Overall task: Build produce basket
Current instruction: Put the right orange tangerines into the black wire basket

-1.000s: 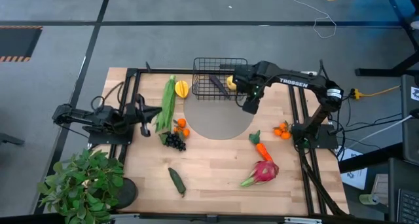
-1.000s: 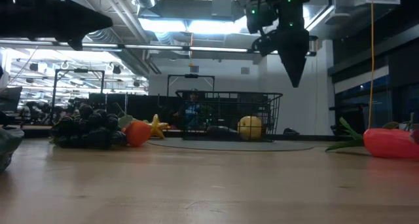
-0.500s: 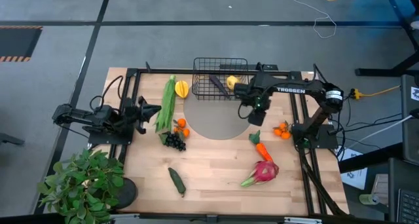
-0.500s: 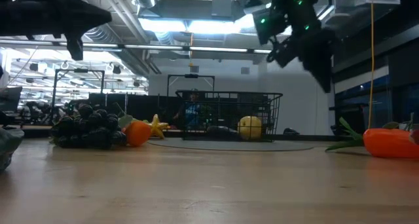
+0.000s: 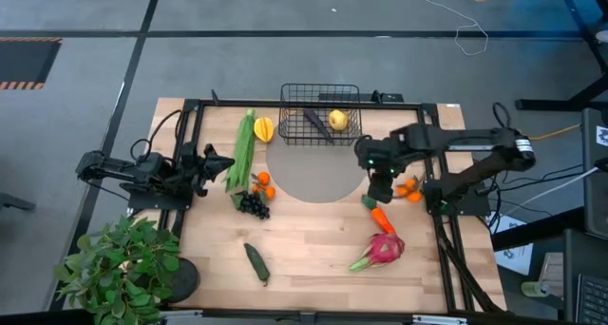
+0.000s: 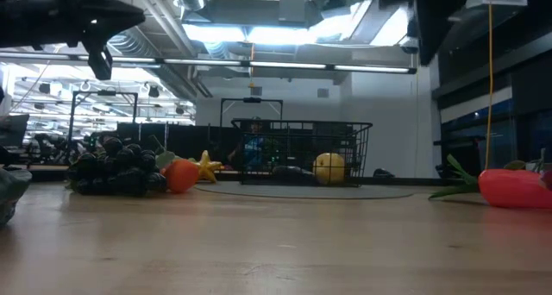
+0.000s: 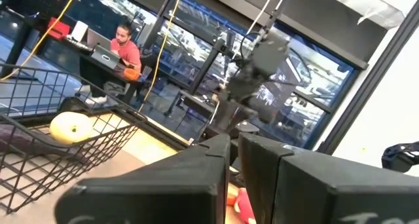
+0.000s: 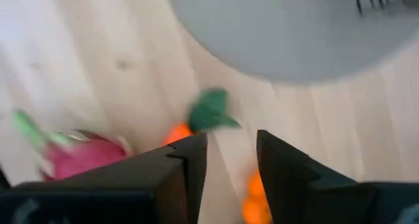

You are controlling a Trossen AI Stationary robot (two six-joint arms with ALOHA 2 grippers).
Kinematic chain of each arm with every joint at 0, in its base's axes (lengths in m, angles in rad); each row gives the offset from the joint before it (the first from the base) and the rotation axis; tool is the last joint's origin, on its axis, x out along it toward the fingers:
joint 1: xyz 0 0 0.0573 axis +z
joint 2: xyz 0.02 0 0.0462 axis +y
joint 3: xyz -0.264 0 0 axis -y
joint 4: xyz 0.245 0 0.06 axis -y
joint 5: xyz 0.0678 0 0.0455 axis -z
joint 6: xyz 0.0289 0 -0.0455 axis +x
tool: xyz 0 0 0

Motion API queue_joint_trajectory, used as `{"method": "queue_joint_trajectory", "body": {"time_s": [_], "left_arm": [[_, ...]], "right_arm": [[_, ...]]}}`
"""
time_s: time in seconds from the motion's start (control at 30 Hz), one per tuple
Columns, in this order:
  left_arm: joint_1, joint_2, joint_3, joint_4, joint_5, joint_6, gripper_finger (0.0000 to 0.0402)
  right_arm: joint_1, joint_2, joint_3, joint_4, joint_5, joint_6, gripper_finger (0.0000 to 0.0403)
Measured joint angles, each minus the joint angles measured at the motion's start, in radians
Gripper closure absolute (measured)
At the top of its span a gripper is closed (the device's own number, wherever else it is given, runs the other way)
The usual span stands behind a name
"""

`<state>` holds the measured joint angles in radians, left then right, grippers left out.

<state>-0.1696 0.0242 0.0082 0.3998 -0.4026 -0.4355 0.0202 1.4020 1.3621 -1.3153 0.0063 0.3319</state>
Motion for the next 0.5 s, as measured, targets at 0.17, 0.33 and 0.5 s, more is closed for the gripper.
{"method": "queue_joint_trajectory", "body": {"time_s": [0.17,0.33,0.5], "left_arm": [[0.000,0.000,0.000,-0.009,0.001,0.006,0.0379],[0.000,0.000,0.000,-0.010,0.001,0.070,0.0379],[0.000,0.000,0.000,-0.010,0.000,0.079,0.0379]], "right_arm": [[0.089,-0.045,0.000,0.104,0.024,-0.022,0.0281],[0.155,-0.036,0.000,0.150,0.137,-0.022,0.0281],[0.193,-0.017,0.000,0.142,0.320,0.032,0.0281]]}}
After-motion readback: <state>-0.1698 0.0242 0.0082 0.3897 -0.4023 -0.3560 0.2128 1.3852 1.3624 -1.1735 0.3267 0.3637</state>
